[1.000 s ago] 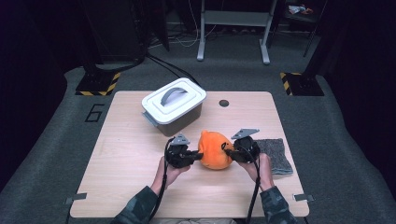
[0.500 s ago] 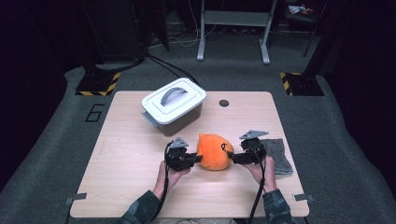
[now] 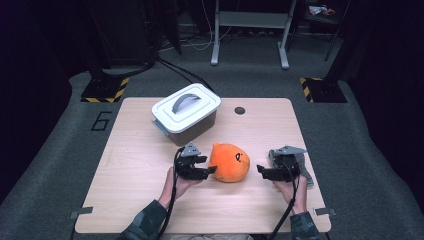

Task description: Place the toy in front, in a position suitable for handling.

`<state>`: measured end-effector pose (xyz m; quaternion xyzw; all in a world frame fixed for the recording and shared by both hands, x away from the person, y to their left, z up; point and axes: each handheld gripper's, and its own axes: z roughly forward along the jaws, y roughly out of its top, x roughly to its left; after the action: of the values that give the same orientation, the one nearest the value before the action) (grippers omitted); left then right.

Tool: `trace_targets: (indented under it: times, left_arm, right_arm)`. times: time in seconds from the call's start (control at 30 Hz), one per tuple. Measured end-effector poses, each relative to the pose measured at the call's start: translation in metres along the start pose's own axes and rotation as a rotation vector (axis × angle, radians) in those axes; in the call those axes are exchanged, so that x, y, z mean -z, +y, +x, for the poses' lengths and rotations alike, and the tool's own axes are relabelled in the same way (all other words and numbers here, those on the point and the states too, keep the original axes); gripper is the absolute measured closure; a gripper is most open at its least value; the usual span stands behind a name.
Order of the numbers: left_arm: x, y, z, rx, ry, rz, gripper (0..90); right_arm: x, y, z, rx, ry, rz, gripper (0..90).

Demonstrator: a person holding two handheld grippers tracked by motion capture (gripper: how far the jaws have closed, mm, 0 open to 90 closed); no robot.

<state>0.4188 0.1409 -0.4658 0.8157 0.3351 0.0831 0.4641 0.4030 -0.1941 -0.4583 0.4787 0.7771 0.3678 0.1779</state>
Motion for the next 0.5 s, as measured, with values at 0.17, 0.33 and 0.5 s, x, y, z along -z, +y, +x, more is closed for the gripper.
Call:
trace_targets:
  times: [0.17, 0.33, 0.5]
  left_arm:
    - [-0.003, 0.008, 0.007, -0.051, -0.026, 0.010, 32.4]
    - [-0.014, 0.012, 0.014, -0.080, -0.054, 0.046, 30.5]
    - [-0.023, 0.009, 0.013, -0.097, -0.072, 0.093, 39.0]
  right_arm:
    - [0.004, -0.008, -0.007, -0.020, -0.023, -0.003, 19.7]
    - [0.008, -0.015, -0.013, -0.023, -0.054, -0.005, 18.7]
    - [0.010, -0.017, -0.017, -0.040, -0.063, -0.006, 18.9]
